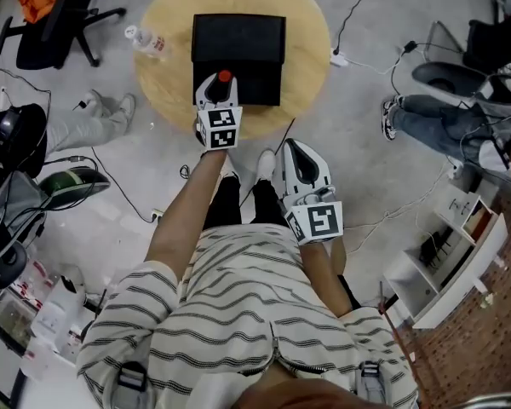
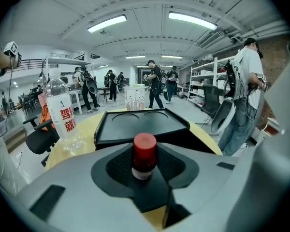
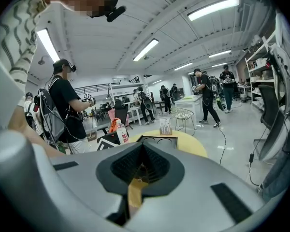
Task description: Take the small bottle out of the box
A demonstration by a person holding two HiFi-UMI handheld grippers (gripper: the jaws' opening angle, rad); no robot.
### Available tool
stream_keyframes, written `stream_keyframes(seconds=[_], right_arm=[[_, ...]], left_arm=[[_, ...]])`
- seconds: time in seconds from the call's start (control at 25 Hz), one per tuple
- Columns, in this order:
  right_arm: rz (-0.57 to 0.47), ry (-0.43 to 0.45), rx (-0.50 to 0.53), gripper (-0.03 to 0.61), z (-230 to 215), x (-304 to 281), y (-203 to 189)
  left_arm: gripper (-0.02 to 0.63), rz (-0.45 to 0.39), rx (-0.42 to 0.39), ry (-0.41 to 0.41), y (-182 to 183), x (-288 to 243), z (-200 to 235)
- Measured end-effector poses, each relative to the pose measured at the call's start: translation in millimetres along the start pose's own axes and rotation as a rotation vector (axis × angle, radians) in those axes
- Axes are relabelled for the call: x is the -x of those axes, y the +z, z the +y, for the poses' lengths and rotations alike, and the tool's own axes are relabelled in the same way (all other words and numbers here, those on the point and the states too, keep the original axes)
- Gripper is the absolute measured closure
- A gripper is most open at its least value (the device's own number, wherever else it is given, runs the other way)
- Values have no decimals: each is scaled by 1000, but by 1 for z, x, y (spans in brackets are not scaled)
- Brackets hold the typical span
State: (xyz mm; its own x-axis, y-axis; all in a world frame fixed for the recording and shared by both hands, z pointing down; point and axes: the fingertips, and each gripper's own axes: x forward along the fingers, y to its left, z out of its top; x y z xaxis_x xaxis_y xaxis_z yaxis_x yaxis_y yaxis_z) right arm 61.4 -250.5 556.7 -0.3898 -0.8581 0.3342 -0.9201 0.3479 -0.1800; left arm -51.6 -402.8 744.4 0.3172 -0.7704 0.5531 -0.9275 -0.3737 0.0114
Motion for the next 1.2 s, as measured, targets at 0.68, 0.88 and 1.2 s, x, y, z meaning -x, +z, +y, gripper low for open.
stream_keyframes(seconds=[0.68,0.88,1.2], right_arm=[[-41,13,1,560,-5,13,14],[-58,15,13,560,-9,20,15],[-88,20,27,560,-5,32,24]], left_arm=[[463,-52,4,2,33,29,-12],[463,-66,17,7,38,40,-16],[463,-105,15,14,57,69,-21]])
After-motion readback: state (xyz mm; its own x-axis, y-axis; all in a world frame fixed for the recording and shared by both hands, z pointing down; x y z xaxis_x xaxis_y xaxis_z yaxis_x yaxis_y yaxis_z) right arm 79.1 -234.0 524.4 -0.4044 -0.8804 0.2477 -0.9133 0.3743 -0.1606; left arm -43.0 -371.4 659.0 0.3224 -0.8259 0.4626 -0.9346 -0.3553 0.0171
